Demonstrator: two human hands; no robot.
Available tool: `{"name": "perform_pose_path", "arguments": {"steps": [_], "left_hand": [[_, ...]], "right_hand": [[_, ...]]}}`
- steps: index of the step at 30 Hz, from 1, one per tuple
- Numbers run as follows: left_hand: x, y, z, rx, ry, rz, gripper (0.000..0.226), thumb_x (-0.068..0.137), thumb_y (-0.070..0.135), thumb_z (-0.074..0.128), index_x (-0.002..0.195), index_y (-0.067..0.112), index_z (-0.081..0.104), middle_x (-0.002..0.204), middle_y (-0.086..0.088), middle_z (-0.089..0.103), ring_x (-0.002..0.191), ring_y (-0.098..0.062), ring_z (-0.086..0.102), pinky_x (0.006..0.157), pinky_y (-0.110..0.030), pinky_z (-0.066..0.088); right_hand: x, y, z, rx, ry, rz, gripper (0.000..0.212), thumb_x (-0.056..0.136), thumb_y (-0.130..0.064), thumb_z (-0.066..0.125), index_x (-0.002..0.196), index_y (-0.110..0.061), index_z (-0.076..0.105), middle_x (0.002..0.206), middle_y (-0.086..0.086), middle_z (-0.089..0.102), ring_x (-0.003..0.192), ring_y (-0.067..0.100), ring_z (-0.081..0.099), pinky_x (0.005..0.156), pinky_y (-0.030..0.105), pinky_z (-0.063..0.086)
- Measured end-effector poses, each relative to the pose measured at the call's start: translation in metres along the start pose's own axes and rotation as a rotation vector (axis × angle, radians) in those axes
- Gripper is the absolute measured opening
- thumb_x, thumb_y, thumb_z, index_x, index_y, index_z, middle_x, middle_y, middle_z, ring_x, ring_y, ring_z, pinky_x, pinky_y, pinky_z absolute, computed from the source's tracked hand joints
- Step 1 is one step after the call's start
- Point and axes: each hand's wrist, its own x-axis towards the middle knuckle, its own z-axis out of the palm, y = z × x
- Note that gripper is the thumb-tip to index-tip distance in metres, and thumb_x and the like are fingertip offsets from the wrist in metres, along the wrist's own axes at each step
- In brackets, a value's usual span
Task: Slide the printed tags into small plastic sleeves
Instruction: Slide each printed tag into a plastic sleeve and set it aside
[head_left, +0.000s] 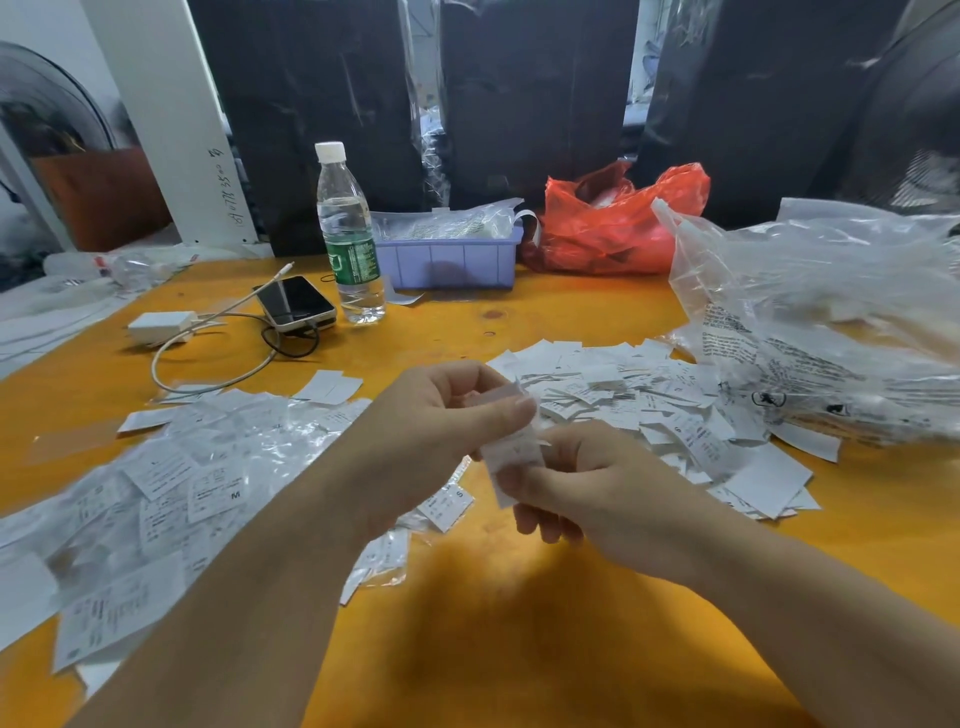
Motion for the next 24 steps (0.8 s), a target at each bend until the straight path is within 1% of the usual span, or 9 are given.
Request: {"name": "perform_pose_path", "arguments": {"steps": [3, 6, 9, 12, 14, 17, 19, 21, 24], "left_hand": [[0.002, -0.001, -0.001, 0.013, 0.090, 0.008, 0.017, 0.084, 0.031, 0.071, 0.074, 0.017, 0.072, 0.061, 0.005, 0.063, 0.052, 0.001, 0.054, 0.048, -0.009, 0.040], [0.003, -0.003, -0.002, 0.020, 0.163, -0.012, 0.022, 0.087, 0.032, 0.067, 0.075, 0.014, 0.071, 0.060, 0.004, 0.063, 0.051, 0.002, 0.053, 0.048, -0.010, 0.041], [0.002, -0.003, 0.001, 0.092, 0.180, 0.008, 0.024, 0.092, 0.030, 0.062, 0.079, 0.011, 0.069, 0.059, 0.007, 0.065, 0.049, 0.001, 0.054, 0.047, -0.011, 0.041], [0.001, -0.001, -0.001, 0.176, 0.199, 0.028, 0.023, 0.095, 0.030, 0.059, 0.080, 0.015, 0.067, 0.060, 0.006, 0.065, 0.048, -0.001, 0.053, 0.045, -0.012, 0.041], [0.001, -0.002, -0.007, 0.317, 0.237, 0.011, 0.021, 0.095, 0.032, 0.057, 0.078, 0.022, 0.065, 0.064, 0.006, 0.066, 0.054, -0.003, 0.057, 0.046, -0.015, 0.042], [0.003, -0.009, -0.021, 0.666, 0.250, -0.086, 0.018, 0.096, 0.032, 0.055, 0.079, 0.031, 0.062, 0.080, 0.011, 0.063, 0.071, -0.006, 0.055, 0.052, -0.022, 0.039], [0.006, -0.015, -0.030, 0.806, 0.260, -0.160, 0.017, 0.097, 0.031, 0.053, 0.083, 0.033, 0.061, 0.088, 0.012, 0.062, 0.078, -0.005, 0.054, 0.057, -0.025, 0.041], [0.007, -0.020, -0.037, 0.899, 0.265, -0.233, 0.018, 0.098, 0.029, 0.051, 0.083, 0.034, 0.060, 0.086, 0.012, 0.060, 0.078, -0.006, 0.054, 0.059, -0.026, 0.042], [0.008, -0.025, -0.042, 1.007, 0.265, -0.323, 0.022, 0.097, 0.024, 0.046, 0.102, 0.030, 0.066, 0.098, 0.006, 0.064, 0.088, -0.014, 0.057, 0.069, -0.031, 0.049]], "right_hand": [[0.000, -0.002, 0.000, 0.032, -0.057, 0.010, 0.022, 0.087, -0.036, 0.057, 0.068, -0.025, 0.063, 0.065, -0.003, 0.064, 0.058, 0.009, 0.054, 0.055, 0.019, 0.040], [0.001, -0.002, -0.004, 0.077, -0.059, 0.011, 0.021, 0.085, -0.036, 0.061, 0.075, -0.019, 0.067, 0.064, -0.002, 0.063, 0.058, 0.010, 0.054, 0.054, 0.019, 0.040], [0.000, -0.001, -0.008, 0.087, -0.059, 0.044, 0.024, 0.084, -0.036, 0.065, 0.078, -0.013, 0.068, 0.064, 0.000, 0.063, 0.059, 0.013, 0.053, 0.055, 0.024, 0.039], [-0.001, -0.001, -0.011, 0.068, -0.031, 0.076, 0.022, 0.091, -0.028, 0.067, 0.075, -0.013, 0.068, 0.064, 0.000, 0.064, 0.058, 0.012, 0.052, 0.054, 0.023, 0.039], [-0.002, -0.002, -0.013, -0.016, 0.039, 0.070, 0.021, 0.091, -0.028, 0.066, 0.076, -0.013, 0.068, 0.064, -0.003, 0.065, 0.058, 0.011, 0.054, 0.054, 0.024, 0.042], [-0.003, 0.000, -0.019, -0.292, 0.205, 0.002, 0.015, 0.088, -0.033, 0.066, 0.079, -0.022, 0.068, 0.064, -0.003, 0.063, 0.060, 0.015, 0.058, 0.060, 0.039, 0.048], [-0.004, -0.001, -0.024, -0.371, 0.287, -0.044, 0.013, 0.087, -0.032, 0.067, 0.077, -0.024, 0.068, 0.061, -0.004, 0.060, 0.054, 0.008, 0.052, 0.055, 0.030, 0.044], [-0.005, -0.003, -0.029, -0.386, 0.341, -0.070, 0.012, 0.087, -0.028, 0.068, 0.076, -0.023, 0.069, 0.060, -0.004, 0.061, 0.051, 0.004, 0.049, 0.050, 0.019, 0.038], [-0.005, -0.002, -0.038, -0.437, 0.423, -0.077, 0.012, 0.087, -0.025, 0.068, 0.075, -0.023, 0.069, 0.059, -0.007, 0.060, 0.052, 0.002, 0.050, 0.049, 0.018, 0.038]]}}
